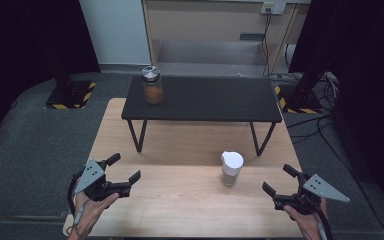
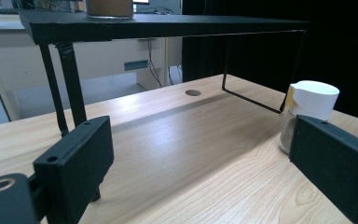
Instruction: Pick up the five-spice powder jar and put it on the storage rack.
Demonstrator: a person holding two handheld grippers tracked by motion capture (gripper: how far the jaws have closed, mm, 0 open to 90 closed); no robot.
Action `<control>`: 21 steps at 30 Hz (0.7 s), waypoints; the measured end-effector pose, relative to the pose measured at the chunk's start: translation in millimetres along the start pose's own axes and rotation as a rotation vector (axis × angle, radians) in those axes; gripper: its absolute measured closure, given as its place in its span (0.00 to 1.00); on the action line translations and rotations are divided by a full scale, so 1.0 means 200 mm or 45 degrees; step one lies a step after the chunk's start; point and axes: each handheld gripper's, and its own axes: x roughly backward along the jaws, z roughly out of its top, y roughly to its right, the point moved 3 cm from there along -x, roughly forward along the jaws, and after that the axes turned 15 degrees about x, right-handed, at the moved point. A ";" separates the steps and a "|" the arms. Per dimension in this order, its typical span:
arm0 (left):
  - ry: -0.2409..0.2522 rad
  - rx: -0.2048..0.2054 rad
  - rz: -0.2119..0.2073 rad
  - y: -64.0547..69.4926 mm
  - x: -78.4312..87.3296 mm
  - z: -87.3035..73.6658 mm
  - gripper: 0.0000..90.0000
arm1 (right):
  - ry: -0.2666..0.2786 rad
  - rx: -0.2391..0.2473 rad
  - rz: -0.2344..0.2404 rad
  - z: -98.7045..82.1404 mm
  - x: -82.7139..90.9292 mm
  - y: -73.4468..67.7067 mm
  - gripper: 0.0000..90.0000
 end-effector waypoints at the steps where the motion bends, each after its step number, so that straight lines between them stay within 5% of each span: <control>1: 0.008 -0.002 0.003 0.00 0.00 0.00 0.06 | 0.004 -0.007 -0.009 0.00 0.00 0.00 0.01; 11: 0.018 -0.015 0.007 -0.03 0.01 0.00 0.05 | 0.045 -0.056 -0.051 -0.02 0.03 0.00 0.02; 21: -0.038 -0.016 -0.053 -0.05 0.01 0.03 0.05 | 0.047 -0.032 -0.072 -0.03 0.04 0.00 0.01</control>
